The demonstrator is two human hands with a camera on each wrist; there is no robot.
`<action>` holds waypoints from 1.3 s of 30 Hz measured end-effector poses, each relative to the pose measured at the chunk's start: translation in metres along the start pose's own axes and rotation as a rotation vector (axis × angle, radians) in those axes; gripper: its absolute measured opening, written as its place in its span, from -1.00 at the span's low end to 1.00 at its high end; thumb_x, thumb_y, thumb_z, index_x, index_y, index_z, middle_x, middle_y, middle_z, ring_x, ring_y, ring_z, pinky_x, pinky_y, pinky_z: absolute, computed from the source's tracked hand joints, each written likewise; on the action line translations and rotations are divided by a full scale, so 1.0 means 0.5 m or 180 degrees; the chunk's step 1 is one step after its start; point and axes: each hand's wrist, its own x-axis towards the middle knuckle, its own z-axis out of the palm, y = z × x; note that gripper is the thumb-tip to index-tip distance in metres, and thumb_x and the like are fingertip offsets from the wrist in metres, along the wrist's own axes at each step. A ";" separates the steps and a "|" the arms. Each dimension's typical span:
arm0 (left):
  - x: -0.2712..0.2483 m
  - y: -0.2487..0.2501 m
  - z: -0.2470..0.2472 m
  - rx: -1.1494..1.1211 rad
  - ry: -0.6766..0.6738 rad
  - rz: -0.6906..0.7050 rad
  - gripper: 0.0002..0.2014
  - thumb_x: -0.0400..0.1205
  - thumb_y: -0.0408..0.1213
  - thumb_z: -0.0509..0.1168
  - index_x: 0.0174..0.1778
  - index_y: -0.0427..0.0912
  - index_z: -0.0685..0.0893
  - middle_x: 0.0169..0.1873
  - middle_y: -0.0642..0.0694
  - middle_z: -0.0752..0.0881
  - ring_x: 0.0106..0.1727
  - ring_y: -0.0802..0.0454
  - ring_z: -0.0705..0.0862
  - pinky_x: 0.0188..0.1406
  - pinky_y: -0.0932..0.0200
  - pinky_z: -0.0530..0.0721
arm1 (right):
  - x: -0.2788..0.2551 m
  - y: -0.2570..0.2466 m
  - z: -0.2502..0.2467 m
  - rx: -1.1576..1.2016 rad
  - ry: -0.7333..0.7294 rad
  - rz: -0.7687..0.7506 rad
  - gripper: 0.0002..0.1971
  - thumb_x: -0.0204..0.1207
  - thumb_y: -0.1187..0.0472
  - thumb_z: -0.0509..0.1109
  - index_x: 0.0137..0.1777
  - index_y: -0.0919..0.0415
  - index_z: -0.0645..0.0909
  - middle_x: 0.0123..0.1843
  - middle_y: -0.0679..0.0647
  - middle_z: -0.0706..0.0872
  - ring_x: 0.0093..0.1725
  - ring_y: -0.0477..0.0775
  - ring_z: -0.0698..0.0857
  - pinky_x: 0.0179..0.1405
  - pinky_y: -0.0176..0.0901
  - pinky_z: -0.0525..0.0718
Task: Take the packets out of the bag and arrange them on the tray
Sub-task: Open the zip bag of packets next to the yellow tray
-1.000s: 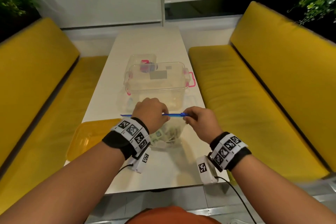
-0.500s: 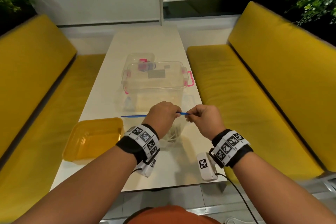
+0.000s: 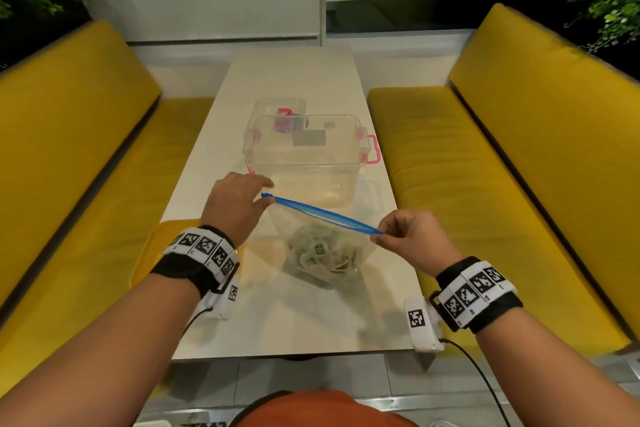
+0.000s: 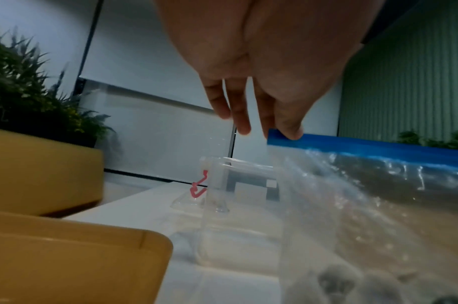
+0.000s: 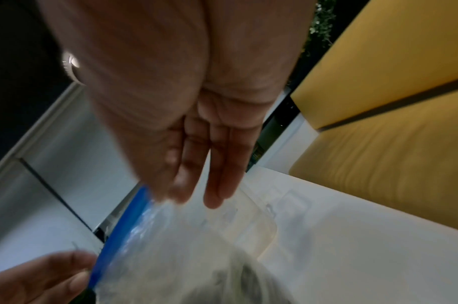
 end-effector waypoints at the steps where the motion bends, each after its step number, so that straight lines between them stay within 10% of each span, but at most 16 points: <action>1: -0.004 0.007 -0.002 -0.0117 0.0148 -0.0123 -0.81 0.56 -0.05 0.44 0.01 -0.04 0.71 -0.09 0.02 0.75 -0.01 -0.08 0.63 -0.01 -0.03 0.61 | 0.002 -0.009 -0.001 0.0018 -0.0150 -0.0012 -0.81 0.37 0.10 0.65 -0.17 0.15 0.73 -0.29 0.06 0.78 -0.36 -0.11 0.65 -0.32 -0.23 0.66; 5: -0.015 0.058 -0.012 0.0123 -0.0510 -0.0665 -0.39 0.66 0.28 0.04 -0.56 -0.10 0.43 -0.61 0.00 0.49 -0.43 -0.07 0.54 -0.42 0.09 0.52 | 0.031 -0.044 0.006 -0.0272 -0.0450 0.0009 -0.65 0.50 -0.24 0.41 -0.03 0.04 0.72 -0.17 -0.04 0.80 -0.17 -0.08 0.72 -0.20 -0.22 0.66; 9: -0.019 0.109 0.011 0.0475 -0.1224 -0.0751 -0.26 0.67 0.32 -0.12 -0.64 -0.17 0.42 -0.64 -0.09 0.48 -0.48 -0.07 0.55 -0.49 0.14 0.42 | 0.068 -0.086 0.040 -0.0906 -0.0803 -0.0129 -0.73 0.53 -0.09 0.45 0.09 0.06 0.65 -0.13 -0.08 0.76 -0.20 -0.12 0.69 -0.23 -0.25 0.56; 18: 0.010 0.122 0.026 -0.0662 -0.1071 -0.1133 -0.91 0.55 -0.23 0.29 -0.10 -0.06 0.69 -0.22 -0.06 0.73 -0.14 -0.10 0.67 -0.15 0.10 0.62 | 0.066 -0.138 0.081 -0.0841 -0.1114 -0.0168 -0.55 0.35 0.59 0.28 0.08 0.04 0.47 0.05 0.08 0.67 -0.16 0.07 0.69 -0.28 -0.20 0.67; 22: 0.011 0.101 0.028 -0.1458 -0.0870 -0.1362 -0.57 0.53 -0.57 0.22 0.17 0.02 0.63 -0.13 -0.03 0.77 -0.13 -0.03 0.75 -0.02 0.02 0.75 | 0.071 -0.122 0.086 -0.1158 -0.0926 0.0028 -0.60 0.40 0.58 0.17 -0.03 0.14 0.69 0.13 0.10 0.69 0.18 0.07 0.66 0.14 -0.13 0.65; 28: -0.013 0.105 0.051 -0.1104 -0.0909 -0.1006 -0.55 0.41 -0.70 0.07 -0.20 0.05 0.50 -0.11 -0.05 0.61 -0.10 -0.15 0.61 -0.16 0.02 0.58 | 0.079 -0.095 0.106 -0.1004 -0.0515 0.0318 -0.86 0.43 0.23 0.45 -0.02 0.08 0.69 -0.28 -0.10 0.56 -0.30 -0.08 0.58 -0.35 -0.30 0.46; 31: -0.020 0.110 0.067 -0.0824 -0.1121 -0.1145 -0.71 0.61 -0.48 0.16 0.04 -0.08 0.71 0.13 -0.14 0.62 0.17 -0.11 0.61 0.15 0.03 0.59 | 0.077 -0.095 0.119 -0.1197 -0.0518 0.0133 -0.86 0.41 0.15 0.55 -0.07 0.03 0.69 -0.32 -0.16 0.49 -0.31 -0.08 0.55 -0.41 -0.33 0.37; 35: -0.031 0.118 0.077 -0.0926 -0.1226 -0.1200 -0.49 0.61 -0.39 0.30 0.48 -0.01 0.44 0.25 -0.08 0.62 0.26 -0.04 0.61 0.20 0.12 0.57 | 0.083 -0.091 0.143 -0.1392 -0.0802 -0.0062 -0.61 0.43 0.25 0.54 0.26 0.03 0.67 0.27 0.08 0.48 0.15 0.13 0.63 0.07 -0.24 0.57; 39: -0.022 0.115 0.085 -0.1023 -0.1401 -0.1214 -0.47 0.51 -0.61 0.23 0.28 0.04 0.63 0.08 -0.05 0.69 0.07 -0.01 0.67 0.03 0.19 0.63 | 0.098 -0.087 0.158 -0.1298 -0.1230 0.0084 -0.50 0.45 0.43 0.39 0.40 0.10 0.62 0.43 0.14 0.60 0.31 0.12 0.65 0.26 -0.18 0.61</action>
